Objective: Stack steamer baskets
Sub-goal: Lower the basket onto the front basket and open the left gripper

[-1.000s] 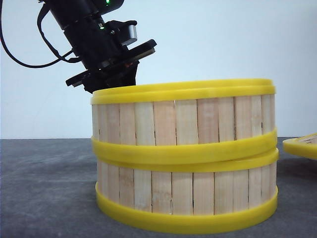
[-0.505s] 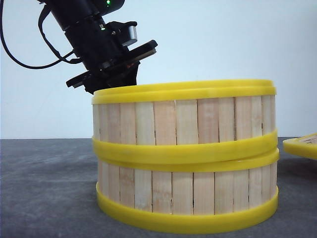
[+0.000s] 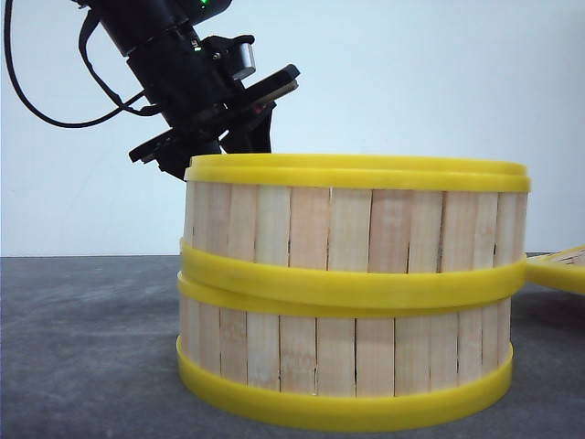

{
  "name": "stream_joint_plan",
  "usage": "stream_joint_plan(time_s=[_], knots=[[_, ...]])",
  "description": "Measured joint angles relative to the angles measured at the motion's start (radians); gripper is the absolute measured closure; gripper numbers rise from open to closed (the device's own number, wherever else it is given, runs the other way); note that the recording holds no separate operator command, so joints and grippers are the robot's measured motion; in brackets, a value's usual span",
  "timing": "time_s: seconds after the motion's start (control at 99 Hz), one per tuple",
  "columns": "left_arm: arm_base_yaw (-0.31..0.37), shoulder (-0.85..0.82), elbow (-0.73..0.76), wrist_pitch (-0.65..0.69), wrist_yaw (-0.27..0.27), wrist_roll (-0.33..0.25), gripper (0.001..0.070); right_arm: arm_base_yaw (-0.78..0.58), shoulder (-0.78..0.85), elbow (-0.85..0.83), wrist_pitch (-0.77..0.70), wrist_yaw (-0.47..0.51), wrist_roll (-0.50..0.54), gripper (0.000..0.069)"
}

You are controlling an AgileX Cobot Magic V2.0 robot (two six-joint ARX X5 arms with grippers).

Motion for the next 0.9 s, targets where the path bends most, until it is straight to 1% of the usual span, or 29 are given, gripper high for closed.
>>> stream_joint_plan(time_s=[0.061,0.141,0.252,0.323,0.414,0.636,0.687,0.818,0.899], knots=[[0.0,0.0,0.0,-0.008,-0.024,0.0,0.05,0.0,0.0,0.0,-0.001,0.0,0.0,0.0272],[0.002,0.0,0.0,-0.023,-0.053,-0.001,0.0435,0.0,0.0,0.0,-0.006,0.0,0.0,0.0272],[0.017,0.0,0.0,-0.035,-0.055,0.0,0.0329,0.0,0.0,0.0,-0.008,-0.002,0.0,0.0272],[0.026,0.0,0.0,-0.037,-0.055,0.0,0.0295,0.004,0.0,0.0,-0.008,-0.007,0.0,0.0272],[0.034,-0.002,0.0,-0.038,-0.054,0.0,0.0281,0.008,0.0,0.0,-0.008,-0.007,0.0,0.0272],[0.047,-0.025,0.0,-0.043,-0.05,0.0,0.0278,0.012,0.0,0.0,-0.008,-0.023,0.0,0.0272],[0.047,-0.034,0.0,-0.043,-0.039,0.0,0.0278,0.012,0.003,0.0,-0.008,-0.024,0.0,0.0272],[0.055,-0.049,0.0,-0.04,0.024,0.0,0.0278,0.012,0.014,0.0,-0.008,-0.027,0.0,0.0272],[0.055,-0.05,0.0,-0.048,0.029,0.0,0.0278,0.012,0.025,0.0,-0.013,-0.037,0.0,0.0272]])
